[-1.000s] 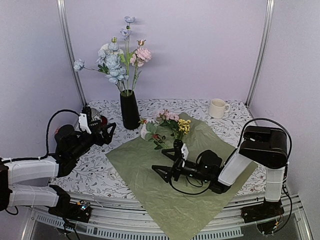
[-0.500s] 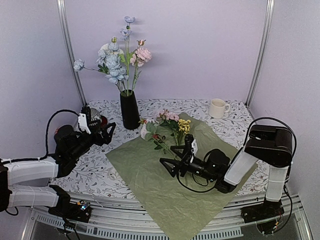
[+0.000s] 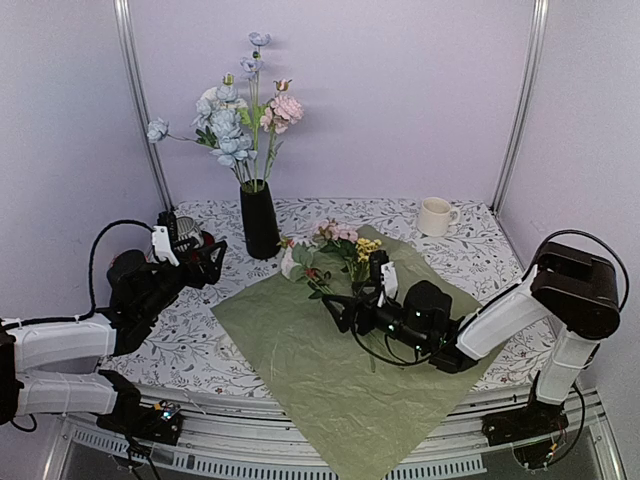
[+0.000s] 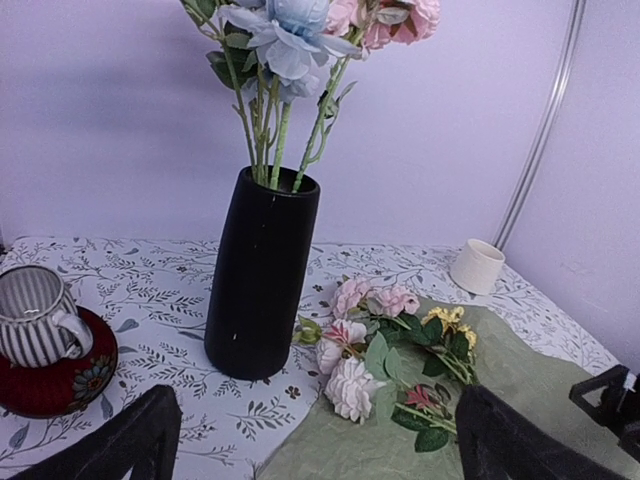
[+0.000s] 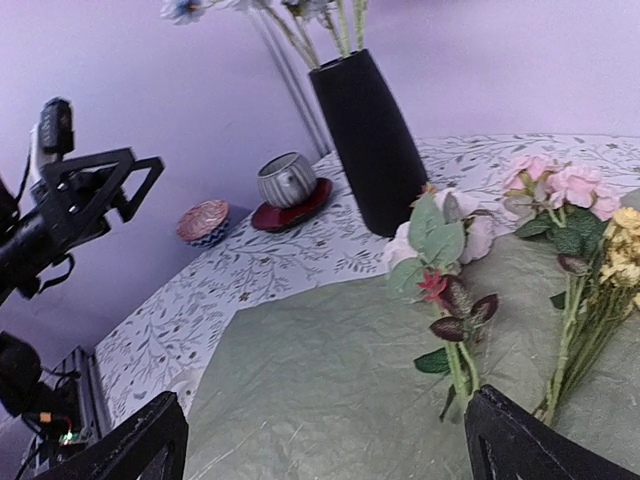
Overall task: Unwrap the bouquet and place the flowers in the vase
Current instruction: Pick up the fake flower from the flattened wrapping paper.
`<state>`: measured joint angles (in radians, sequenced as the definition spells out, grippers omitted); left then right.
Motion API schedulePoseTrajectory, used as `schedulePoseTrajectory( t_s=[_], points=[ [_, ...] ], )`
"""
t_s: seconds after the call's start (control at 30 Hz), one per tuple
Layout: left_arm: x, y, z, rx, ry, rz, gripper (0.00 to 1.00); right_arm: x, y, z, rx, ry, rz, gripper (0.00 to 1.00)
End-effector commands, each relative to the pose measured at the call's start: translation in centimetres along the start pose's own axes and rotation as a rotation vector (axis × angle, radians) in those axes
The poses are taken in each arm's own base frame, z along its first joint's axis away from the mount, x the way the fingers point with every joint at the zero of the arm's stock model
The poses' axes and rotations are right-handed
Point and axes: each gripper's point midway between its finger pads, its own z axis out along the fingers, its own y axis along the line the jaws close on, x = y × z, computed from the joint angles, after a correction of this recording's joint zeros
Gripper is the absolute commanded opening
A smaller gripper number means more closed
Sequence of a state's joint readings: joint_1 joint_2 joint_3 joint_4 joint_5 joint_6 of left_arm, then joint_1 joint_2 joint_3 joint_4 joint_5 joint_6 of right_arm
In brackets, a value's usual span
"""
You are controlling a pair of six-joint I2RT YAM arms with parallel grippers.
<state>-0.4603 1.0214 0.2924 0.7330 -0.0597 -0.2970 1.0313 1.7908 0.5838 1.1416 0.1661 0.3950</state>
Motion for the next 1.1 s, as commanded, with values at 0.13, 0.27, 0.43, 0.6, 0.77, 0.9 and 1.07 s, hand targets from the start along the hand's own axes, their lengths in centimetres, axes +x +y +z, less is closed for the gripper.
schedulePoseTrajectory(
  t_s=[0.13, 0.27, 0.43, 0.6, 0.77, 0.9, 1.07],
  points=[
    [0.4, 0.8, 0.7, -0.060, 0.029, -0.036, 0.98, -1.5, -5.0, 0.2, 0.449, 0.200, -0.009, 0.99],
    [0.4, 0.8, 0.7, -0.061, 0.033, -0.036, 0.98, -0.1, -6.0, -1.2, 0.488, 0.252, -0.018, 0.99],
    [0.6, 1.3, 0.8, -0.088, 0.038, -0.026, 0.98, 0.6, -7.3, -3.0, 0.528, 0.242, -0.016, 0.99],
    [1.0, 0.5, 1.3, -0.042, 0.058, -0.029, 0.98, 0.9, -7.4, -2.9, 0.523, 0.275, -0.104, 0.99],
    [1.0, 0.4, 1.3, -0.036, 0.056, -0.027, 0.98, 1.8, -6.1, -2.5, 0.421, 0.304, -0.102, 0.99],
    [1.0, 0.0, 1.3, -0.015, 0.056, -0.024, 0.98, 2.7, -6.9, -2.2, 0.451, 0.314, -0.097, 0.99],
    [1.2, -0.2, 1.4, 0.001, 0.062, -0.025, 0.98, 3.2, -7.6, -1.8, 0.485, 0.334, -0.108, 0.99]
  ],
)
